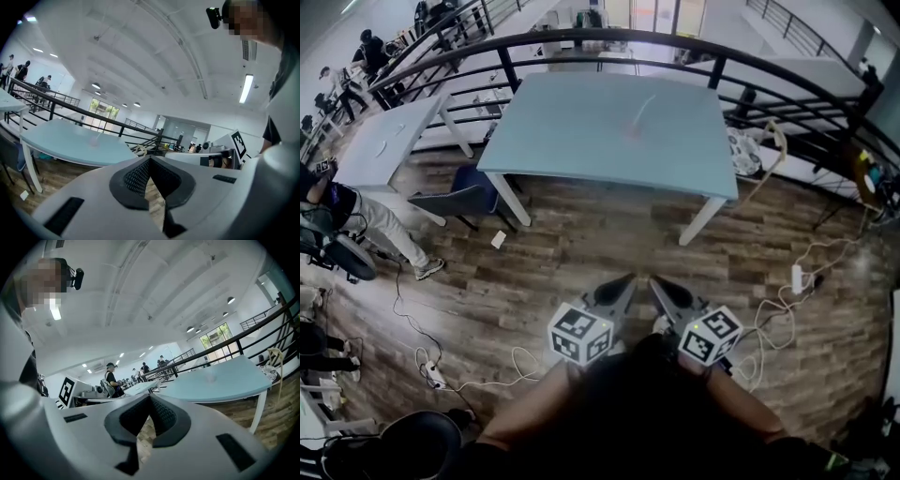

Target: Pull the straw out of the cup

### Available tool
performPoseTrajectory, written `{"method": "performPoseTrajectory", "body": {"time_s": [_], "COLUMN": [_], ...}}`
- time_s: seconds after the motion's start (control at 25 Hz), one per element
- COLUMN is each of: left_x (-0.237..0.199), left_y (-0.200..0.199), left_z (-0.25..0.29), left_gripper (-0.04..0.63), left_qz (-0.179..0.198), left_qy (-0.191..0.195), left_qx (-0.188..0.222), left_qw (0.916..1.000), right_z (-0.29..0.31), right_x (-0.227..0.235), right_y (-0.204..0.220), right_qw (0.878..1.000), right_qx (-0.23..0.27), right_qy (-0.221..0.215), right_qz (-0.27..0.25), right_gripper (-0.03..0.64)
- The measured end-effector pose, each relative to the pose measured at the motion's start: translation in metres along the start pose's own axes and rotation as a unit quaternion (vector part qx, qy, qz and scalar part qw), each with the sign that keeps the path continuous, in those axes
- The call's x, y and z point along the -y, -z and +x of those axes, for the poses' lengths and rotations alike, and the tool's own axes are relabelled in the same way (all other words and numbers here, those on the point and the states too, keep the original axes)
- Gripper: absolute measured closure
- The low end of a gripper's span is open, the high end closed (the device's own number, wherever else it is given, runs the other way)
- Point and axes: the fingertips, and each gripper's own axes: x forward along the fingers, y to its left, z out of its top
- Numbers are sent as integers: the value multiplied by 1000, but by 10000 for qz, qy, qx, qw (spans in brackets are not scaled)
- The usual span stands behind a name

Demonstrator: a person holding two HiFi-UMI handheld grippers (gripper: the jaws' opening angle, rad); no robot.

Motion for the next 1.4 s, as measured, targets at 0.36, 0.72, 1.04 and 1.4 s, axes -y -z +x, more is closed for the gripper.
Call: {"method": "performPoseTrajectory", "body": {"time_s": [0.36,0.72,1.04,1.4], "left_x": [2,9,9,25], "left_y": [1,-7,-25,-44], "left_z": [18,63,133,223], "left_gripper": [584,584,584,584], "left_qz": [-19,27,-3,28], "left_qy": [-40,-135,-303,-390], "left_qx": [-25,-77,23,150], "left_qw": [10000,9999,9995,9991], "right_z": [-5,-12,-12,-30], "right_x": [19,61,124,206], "right_y": [-1,-20,-53,-91], "right_qw": [9999,9997,9990,9980], "right_qx": [-9,32,-17,-53], "right_qy": [-25,-170,-438,-628], "right_qz": [138,199,99,39], "right_gripper": [606,606,606,606]}}
